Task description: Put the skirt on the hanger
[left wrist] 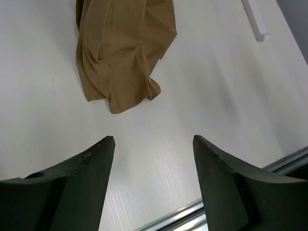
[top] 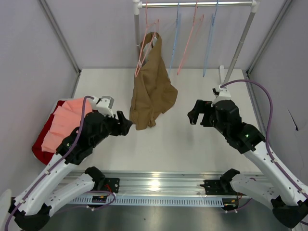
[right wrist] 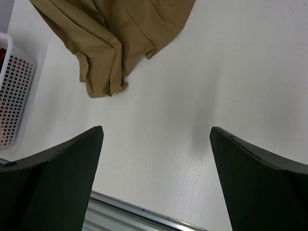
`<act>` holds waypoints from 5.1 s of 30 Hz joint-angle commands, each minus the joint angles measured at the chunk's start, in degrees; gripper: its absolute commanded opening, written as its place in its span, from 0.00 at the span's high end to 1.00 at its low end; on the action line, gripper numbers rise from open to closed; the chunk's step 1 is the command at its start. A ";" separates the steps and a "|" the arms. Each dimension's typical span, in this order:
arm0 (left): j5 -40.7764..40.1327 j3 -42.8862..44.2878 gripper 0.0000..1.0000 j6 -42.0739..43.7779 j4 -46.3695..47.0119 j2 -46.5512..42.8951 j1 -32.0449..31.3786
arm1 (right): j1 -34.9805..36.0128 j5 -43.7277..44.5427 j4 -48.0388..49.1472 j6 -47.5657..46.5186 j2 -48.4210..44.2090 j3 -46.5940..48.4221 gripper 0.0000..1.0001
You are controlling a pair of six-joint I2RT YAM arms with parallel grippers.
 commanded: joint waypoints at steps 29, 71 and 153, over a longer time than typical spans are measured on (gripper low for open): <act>-39.37 0.35 0.19 -12.36 -11.22 21.50 22.57 | -0.20 -15.39 5.75 1.90 1.03 -3.97 0.01; -10.37 39.18 1.00 3.29 -9.46 12.73 27.76 | 0.24 -20.05 11.20 2.17 3.75 -3.27 0.01; 2.20 -30.85 1.00 -29.67 9.97 -3.89 -8.71 | -0.55 -6.95 21.13 10.34 17.55 -11.97 0.01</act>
